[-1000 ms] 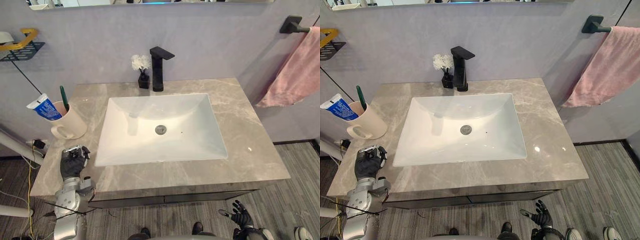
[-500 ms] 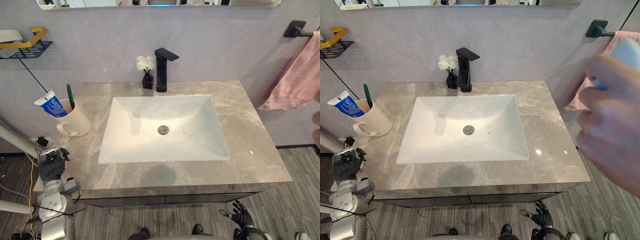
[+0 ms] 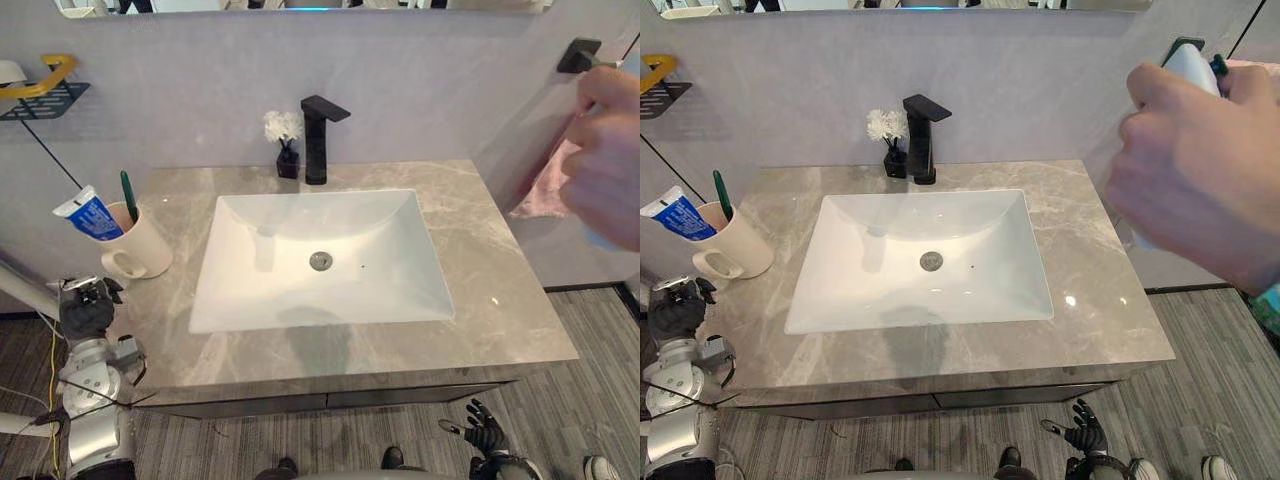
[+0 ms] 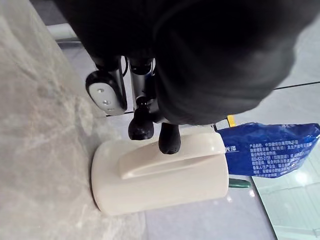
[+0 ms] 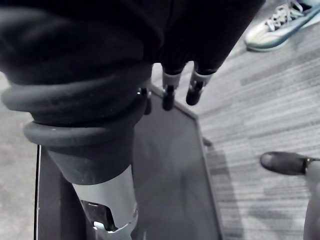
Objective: Organize washtable
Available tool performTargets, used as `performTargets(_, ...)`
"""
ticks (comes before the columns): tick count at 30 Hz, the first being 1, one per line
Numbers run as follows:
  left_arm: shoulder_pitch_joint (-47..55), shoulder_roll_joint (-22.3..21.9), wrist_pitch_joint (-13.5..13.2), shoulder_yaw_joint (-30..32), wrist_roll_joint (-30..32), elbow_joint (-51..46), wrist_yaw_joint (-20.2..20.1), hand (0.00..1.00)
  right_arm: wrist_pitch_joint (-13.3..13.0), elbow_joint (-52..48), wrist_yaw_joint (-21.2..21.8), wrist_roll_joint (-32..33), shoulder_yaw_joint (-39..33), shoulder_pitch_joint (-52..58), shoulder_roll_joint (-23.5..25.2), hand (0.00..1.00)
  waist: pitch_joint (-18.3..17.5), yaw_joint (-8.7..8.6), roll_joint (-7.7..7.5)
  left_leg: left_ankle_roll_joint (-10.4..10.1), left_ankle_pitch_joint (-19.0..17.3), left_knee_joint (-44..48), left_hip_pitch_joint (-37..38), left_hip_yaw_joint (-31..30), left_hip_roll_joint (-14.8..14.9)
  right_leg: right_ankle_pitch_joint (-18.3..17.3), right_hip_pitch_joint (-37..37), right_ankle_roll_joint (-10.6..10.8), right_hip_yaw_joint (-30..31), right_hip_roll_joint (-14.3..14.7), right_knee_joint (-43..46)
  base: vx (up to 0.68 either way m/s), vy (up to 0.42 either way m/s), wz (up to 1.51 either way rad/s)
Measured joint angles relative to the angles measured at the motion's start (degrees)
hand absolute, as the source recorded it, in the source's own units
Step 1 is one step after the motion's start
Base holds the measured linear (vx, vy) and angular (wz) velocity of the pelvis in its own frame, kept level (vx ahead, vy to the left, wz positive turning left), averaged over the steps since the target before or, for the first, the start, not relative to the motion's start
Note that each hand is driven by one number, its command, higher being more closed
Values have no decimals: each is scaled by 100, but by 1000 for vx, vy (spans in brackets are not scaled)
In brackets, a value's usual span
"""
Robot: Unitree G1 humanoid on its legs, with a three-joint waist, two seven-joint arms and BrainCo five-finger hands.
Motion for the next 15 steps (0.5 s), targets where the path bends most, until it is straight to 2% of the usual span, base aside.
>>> performTargets(6, -116, 178, 8, -8, 1, 270, 0, 100, 0, -29, 0, 0, -2, -2, -62, 0, 8, -4, -9, -2, -4, 10, 15, 93, 3, 26, -40, 21, 100, 1, 4, -23, 1, -8)
performTargets(11, -196, 185, 27, -22, 0, 295, 2, 100, 0, -49, 0, 1, -12, -4, -98, 0, 91, -4, -56, -1, -7, 93, -67, 119, 7, 58, -138, -10, 125, 1, 17, -51, -7, -3)
performTargets(15, -239, 184, 40, -79, -1, 328, 1, 100, 0, -55, -2, 3, -50, -4, -112, 0, 149, -16, -39, 0, -7, 118, -109, 131, 13, 79, -154, -17, 135, 6, 20, -14, -3, 0)
